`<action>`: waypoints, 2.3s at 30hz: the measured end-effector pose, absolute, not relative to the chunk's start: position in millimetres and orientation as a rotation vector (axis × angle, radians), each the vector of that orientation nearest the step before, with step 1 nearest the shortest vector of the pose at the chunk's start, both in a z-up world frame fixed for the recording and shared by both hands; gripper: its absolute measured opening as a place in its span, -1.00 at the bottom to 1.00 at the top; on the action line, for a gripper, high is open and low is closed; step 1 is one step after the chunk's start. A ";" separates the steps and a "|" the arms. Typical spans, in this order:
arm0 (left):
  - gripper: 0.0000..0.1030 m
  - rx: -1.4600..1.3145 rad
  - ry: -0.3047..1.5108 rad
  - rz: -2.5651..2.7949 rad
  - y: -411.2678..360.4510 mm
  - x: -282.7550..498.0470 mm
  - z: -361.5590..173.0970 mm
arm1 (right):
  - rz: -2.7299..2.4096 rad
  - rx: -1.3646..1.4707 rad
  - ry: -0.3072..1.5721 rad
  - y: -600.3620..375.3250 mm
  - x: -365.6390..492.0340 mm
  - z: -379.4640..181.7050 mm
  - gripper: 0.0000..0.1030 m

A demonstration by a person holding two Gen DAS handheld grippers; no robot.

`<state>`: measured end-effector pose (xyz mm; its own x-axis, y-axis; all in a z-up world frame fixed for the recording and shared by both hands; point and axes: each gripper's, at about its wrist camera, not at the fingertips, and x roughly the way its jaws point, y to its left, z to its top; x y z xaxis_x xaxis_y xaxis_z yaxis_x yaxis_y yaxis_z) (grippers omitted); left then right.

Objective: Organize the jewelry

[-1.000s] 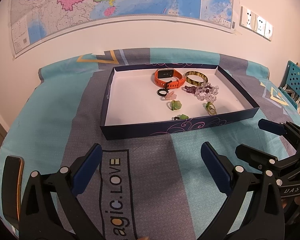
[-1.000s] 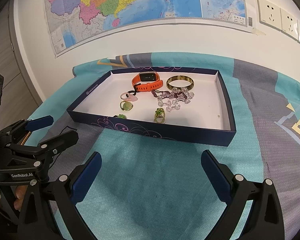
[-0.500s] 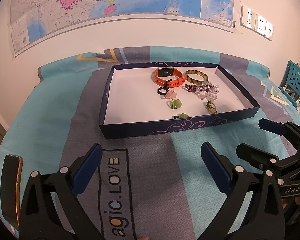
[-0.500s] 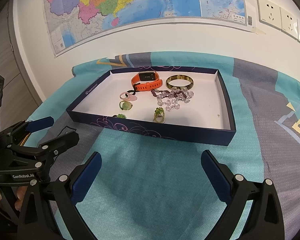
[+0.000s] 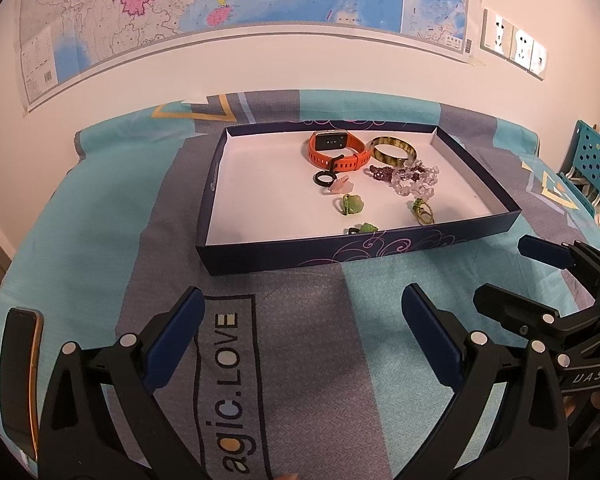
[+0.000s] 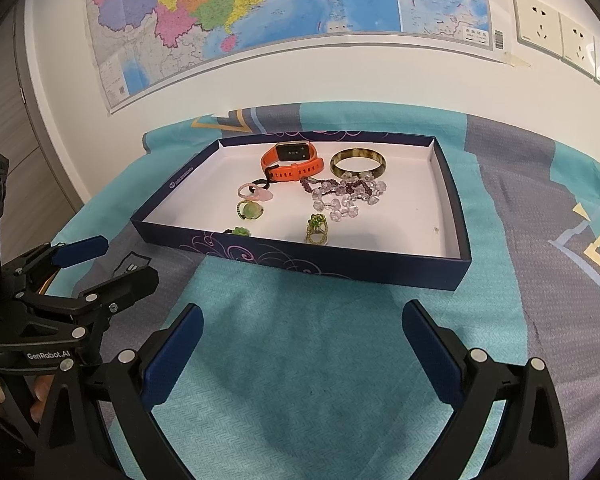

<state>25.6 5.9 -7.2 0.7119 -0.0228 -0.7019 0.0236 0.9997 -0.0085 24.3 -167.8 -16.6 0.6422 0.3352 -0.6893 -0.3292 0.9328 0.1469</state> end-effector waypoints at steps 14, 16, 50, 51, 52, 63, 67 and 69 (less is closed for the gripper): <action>0.89 0.003 0.782 -0.026 5.2 25.3 -8.5 | 0.377 0.009 0.788 -168.2 25.2 -17.0 0.87; 0.89 0.003 0.782 -0.025 5.2 25.5 -8.1 | 0.378 0.008 0.787 -168.1 25.0 -17.0 0.87; 0.89 0.007 0.790 -0.028 4.1 26.2 -9.6 | 0.376 0.012 0.787 -169.0 25.1 -15.8 0.87; 0.89 0.005 0.792 -0.029 4.4 26.2 -9.9 | 0.377 0.012 0.786 -168.9 25.2 -15.7 0.87; 0.89 0.005 0.792 -0.029 4.4 25.8 -9.7 | 0.377 0.013 0.787 -169.1 25.4 -15.9 0.87; 0.89 0.008 0.792 -0.029 4.5 26.7 -10.6 | 0.379 0.015 0.790 -169.1 25.7 -17.1 0.87; 0.89 0.003 0.795 -0.031 4.2 27.3 -11.0 | 0.380 0.015 0.791 -168.9 26.4 -17.3 0.87; 0.89 0.002 0.797 -0.032 3.7 28.1 -11.2 | 0.379 0.015 0.790 -169.0 25.8 -17.0 0.87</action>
<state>28.1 3.7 -11.2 0.6983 -0.0282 -0.7152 0.0295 0.9995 -0.0105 25.8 -169.0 -17.0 0.6400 0.3380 -0.6900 -0.3270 0.9325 0.1534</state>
